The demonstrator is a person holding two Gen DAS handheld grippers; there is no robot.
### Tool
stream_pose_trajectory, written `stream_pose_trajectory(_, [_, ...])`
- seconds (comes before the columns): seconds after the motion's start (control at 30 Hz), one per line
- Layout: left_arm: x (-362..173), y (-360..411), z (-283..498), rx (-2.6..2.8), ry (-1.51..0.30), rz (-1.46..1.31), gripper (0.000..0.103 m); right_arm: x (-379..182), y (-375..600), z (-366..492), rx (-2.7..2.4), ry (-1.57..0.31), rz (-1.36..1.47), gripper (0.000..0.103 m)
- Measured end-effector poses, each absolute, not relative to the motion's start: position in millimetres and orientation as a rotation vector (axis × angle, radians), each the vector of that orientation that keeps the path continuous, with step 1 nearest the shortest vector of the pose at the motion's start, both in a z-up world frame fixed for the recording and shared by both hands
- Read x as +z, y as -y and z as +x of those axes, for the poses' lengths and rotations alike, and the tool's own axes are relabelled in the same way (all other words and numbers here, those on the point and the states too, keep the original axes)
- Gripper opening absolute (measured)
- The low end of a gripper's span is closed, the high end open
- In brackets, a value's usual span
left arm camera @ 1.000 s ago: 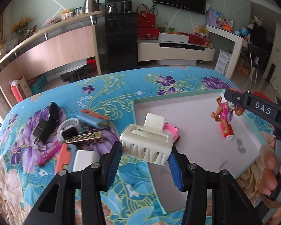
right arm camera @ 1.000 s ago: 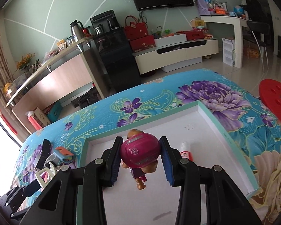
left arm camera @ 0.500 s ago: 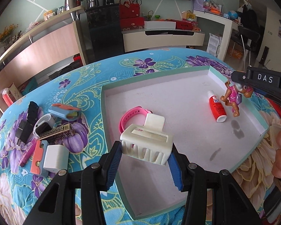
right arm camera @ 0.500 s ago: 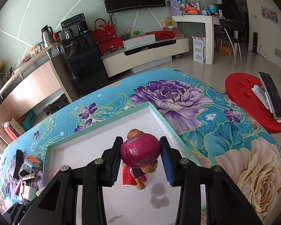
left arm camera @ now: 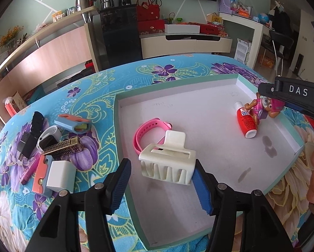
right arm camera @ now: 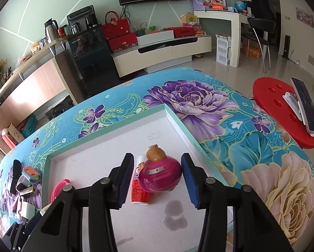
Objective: Organize rigid objects
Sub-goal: 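Carry the clip and figure into the white tray and open both tools, then withdraw both open tools from the tray back toward the pile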
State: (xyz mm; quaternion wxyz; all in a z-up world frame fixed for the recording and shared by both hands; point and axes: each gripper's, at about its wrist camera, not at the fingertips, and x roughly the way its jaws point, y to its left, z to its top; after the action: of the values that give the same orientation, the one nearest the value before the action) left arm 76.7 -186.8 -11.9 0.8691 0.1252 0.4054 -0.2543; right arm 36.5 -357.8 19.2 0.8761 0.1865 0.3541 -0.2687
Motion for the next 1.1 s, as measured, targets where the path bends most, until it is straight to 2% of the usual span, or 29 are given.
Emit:
stream_pose_trajectory(0.23, [2,180,74,-0.532,-0.824,0.243,0.077,27,353,37,-0.556,-0.722,0.366,0.065])
stream_pose_trajectory(0.43, [20,164,77,-0.509,-0.786,0.202,0.081,35,348,37,-0.543,-0.713,0.344,0.070])
stream_pose_trajectory(0.57, [29,145,84,-0.444,-0.768,0.153,0.090,35,346,38,-0.525,-0.723,0.338,0.072])
stream_pose_trajectory(0.6, [30,140,87,-0.422,-0.768,0.142,0.091,34,345,39,-0.514,-0.729,0.345,0.077])
stream_pose_trajectory(0.63, [30,135,90,-0.399,-0.769,0.136,0.091,33,345,40,-0.502,-0.735,0.352,0.082])
stream_pose_trajectory(0.93, [13,91,113,-0.190,-0.851,0.085,0.091,26,325,55,-0.440,-0.797,0.319,0.083])
stream_pose_trajectory(0.97, [12,87,115,-0.170,-0.858,0.078,0.092,26,323,57,-0.440,-0.800,0.311,0.085])
stream_pose_trajectory(1.0, [10,83,117,-0.151,-0.863,0.070,0.094,26,320,58,-0.439,-0.803,0.305,0.094])
stream_pose_trajectory(1.07, [8,75,119,-0.118,-0.868,0.057,0.103,26,313,61,-0.420,-0.802,0.306,0.097])
stream_pose_trajectory(1.1, [8,72,120,-0.103,-0.864,0.051,0.103,25,310,63,-0.402,-0.805,0.310,0.097])
